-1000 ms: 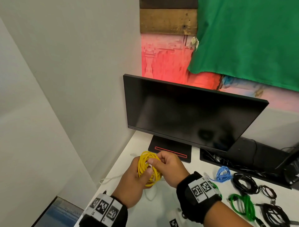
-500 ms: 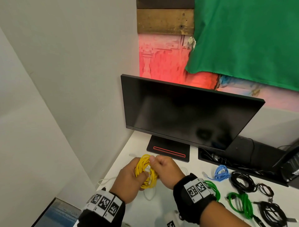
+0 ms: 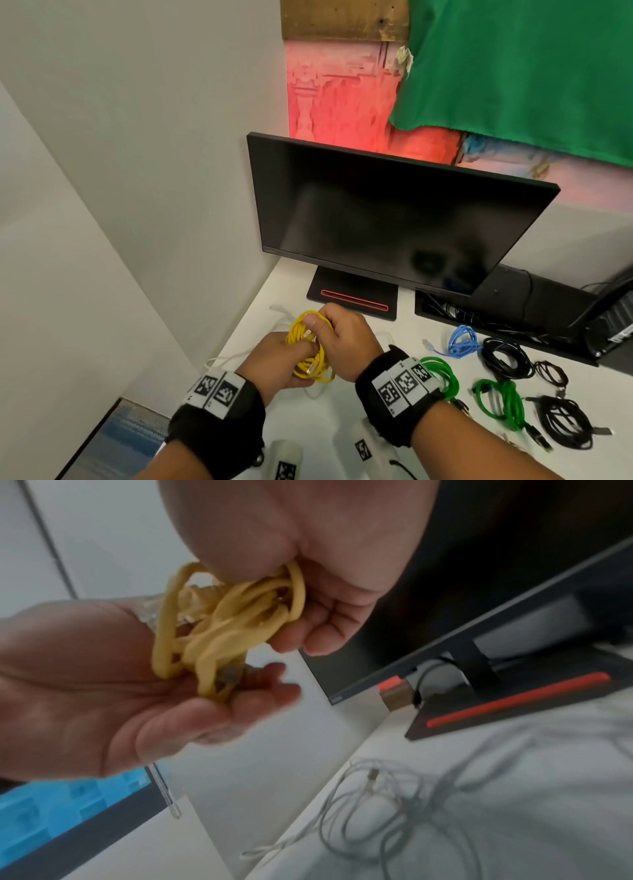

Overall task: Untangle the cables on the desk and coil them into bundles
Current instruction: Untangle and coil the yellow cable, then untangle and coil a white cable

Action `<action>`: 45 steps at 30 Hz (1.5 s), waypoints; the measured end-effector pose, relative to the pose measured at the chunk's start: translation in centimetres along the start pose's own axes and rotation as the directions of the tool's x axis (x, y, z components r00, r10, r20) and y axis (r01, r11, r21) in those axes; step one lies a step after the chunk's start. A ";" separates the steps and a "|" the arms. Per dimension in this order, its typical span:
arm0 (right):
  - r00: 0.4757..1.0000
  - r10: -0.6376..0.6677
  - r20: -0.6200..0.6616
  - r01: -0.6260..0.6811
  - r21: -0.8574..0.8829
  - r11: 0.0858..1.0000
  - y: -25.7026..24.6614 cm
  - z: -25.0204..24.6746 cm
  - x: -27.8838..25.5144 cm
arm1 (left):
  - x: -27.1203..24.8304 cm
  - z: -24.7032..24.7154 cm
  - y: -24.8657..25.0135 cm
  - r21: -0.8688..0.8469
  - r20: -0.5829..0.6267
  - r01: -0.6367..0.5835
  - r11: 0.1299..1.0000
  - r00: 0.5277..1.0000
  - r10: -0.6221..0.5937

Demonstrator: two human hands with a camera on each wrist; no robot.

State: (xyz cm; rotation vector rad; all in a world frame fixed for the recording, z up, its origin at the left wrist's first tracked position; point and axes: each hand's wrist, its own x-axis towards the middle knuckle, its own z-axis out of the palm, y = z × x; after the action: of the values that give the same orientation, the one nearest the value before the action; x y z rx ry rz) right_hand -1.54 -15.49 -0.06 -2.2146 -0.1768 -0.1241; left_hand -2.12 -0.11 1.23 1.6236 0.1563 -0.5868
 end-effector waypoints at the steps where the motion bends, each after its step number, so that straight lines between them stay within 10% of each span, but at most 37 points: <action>1: 1.000 0.019 -0.006 -0.019 0.020 1.000 0.1 0.3 -0.2 | -0.2 0.0 0.0 -0.006 0.018 0.032 0.999 0.999 -0.032; 5: 0.988 0.147 0.051 -0.153 0.128 0.980 1.2 1.0 -0.6 | -0.8 0.6 0.2 0.271 0.010 -0.086 0.959 0.996 0.087; 9: 0.973 0.189 0.131 -0.209 0.165 0.964 1.6 1.0 -1.2 | -0.7 1.9 -0.4 0.699 -0.063 -0.157 0.697 0.958 0.279; 17: 0.964 0.249 0.096 -0.266 0.257 0.929 2.7 0.3 -2.3 | 0.6 2.4 -1.0 0.796 0.149 -0.337 0.503 0.914 0.376; 27: 0.887 0.319 0.334 -0.428 0.335 0.840 6.6 -1.5 -6.3 | 1.3 1.9 -4.3 0.333 0.057 -0.105 0.937 0.994 0.091; 35: 0.828 0.473 0.301 -0.556 0.326 0.765 9.4 -3.5 -12.3 | 0.5 5.1 -6.2 0.237 0.230 0.024 0.971 0.970 -0.080; 45: 0.659 0.752 0.025 -0.729 0.269 0.630 16.1 -7.7 -18.9 | 0.3 4.4 -10.0 0.440 0.021 0.073 0.895 0.996 -0.092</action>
State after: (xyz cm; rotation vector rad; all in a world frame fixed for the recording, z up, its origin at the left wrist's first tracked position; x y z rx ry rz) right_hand -17.55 -32.81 -10.89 -1.8438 0.7507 0.2514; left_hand -7.44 -2.89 -7.95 2.0493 0.0629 -0.7604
